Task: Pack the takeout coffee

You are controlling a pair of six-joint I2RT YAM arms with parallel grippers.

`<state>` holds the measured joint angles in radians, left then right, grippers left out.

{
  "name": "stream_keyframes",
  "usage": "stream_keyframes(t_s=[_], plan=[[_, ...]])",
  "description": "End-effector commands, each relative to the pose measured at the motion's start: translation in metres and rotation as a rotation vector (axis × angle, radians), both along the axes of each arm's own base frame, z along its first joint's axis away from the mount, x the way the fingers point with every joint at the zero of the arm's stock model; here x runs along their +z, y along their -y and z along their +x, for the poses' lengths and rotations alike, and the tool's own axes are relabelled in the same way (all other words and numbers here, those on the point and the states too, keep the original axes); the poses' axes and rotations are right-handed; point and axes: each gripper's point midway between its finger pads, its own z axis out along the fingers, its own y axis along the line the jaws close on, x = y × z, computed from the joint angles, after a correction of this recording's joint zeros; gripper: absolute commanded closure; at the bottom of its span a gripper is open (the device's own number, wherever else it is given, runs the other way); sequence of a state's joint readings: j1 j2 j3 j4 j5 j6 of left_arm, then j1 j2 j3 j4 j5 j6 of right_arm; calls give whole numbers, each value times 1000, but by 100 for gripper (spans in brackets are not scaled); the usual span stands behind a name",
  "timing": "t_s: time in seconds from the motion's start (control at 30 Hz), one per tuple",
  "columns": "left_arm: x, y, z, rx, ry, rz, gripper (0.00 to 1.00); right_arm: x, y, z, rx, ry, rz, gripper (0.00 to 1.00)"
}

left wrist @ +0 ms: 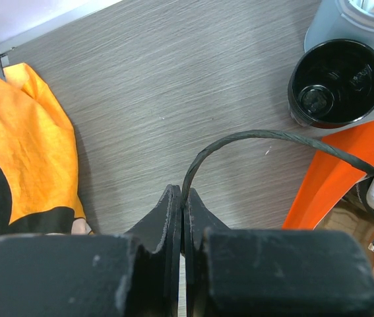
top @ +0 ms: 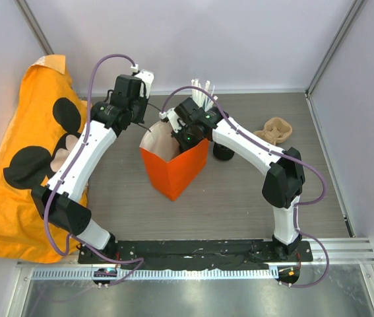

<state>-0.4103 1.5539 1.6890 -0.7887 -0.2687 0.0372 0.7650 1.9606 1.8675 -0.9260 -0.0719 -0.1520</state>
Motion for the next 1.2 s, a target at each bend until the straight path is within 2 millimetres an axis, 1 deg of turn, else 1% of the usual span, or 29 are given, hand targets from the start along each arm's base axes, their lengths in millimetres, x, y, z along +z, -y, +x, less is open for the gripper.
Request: stream_keyframes(t_s=[0.0, 0.43, 0.6, 0.73, 0.97, 1.07, 1.17], plan=[[23, 5, 4, -14, 73, -45, 100, 17, 2, -3, 6, 36, 19, 99], [29, 9, -1, -37, 80, -76, 98, 10, -1, -3, 12, 20, 16, 99], [29, 10, -2, -43, 78, -81, 95, 9, -1, -2, 11, 21, 15, 99], [30, 11, -4, -48, 80, -85, 90, 9, -1, -1, 13, 22, 15, 99], [31, 10, -6, -47, 80, -89, 85, 9, -2, 0, 11, 25, 14, 99], [32, 10, -6, -47, 82, -90, 81, 7, -2, 0, 13, 25, 10, 96], [31, 11, -6, -50, 78, -90, 77, 6, -2, 1, 13, 26, 6, 90]])
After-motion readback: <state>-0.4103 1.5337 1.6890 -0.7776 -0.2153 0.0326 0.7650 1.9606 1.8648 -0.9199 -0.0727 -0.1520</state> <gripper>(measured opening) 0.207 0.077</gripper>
